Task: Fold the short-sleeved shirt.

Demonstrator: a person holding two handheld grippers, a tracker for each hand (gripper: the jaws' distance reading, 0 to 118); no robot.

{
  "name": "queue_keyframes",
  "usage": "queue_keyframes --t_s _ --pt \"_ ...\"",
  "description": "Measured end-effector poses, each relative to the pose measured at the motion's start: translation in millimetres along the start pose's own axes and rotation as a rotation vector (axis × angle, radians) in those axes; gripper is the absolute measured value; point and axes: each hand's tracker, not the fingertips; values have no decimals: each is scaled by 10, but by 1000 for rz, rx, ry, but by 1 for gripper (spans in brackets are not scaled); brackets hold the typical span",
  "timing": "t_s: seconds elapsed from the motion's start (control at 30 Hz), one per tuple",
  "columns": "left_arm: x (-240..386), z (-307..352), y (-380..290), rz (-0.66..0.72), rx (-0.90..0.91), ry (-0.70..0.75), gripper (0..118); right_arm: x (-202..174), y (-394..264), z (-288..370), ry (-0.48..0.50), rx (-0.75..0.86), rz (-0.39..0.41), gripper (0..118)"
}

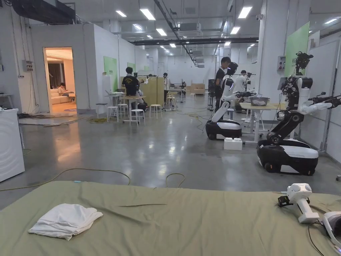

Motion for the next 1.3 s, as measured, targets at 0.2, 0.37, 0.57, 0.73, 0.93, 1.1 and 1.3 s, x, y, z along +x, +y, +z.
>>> queue_keyframes --t_s 0.2,0.37,0.57,0.73,0.93,1.1,1.3 --pt "-52 1 -31 4 -18 24 3 -44 -33 -57 22 -10 -1 0" --pt "-157 81 -63 -1 -39 67 3 -157 -90 -210 66 -20 -10 0" --pt "-273 80 -124 -12 -59 105 3 -249 -168 -292 99 -40 -21 0" --pt "-327 62 -165 -5 -70 117 3 -305 -218 -319 111 -60 -9 0" --pt "-329 68 -210 5 -87 126 3 -346 -230 -307 124 -63 -6 0" --pt "-300 83 -233 9 -94 115 3 -326 -228 -243 115 -62 -5 0" --pt "-233 39 -216 9 -91 86 3 -233 -246 -143 72 -55 9 0"
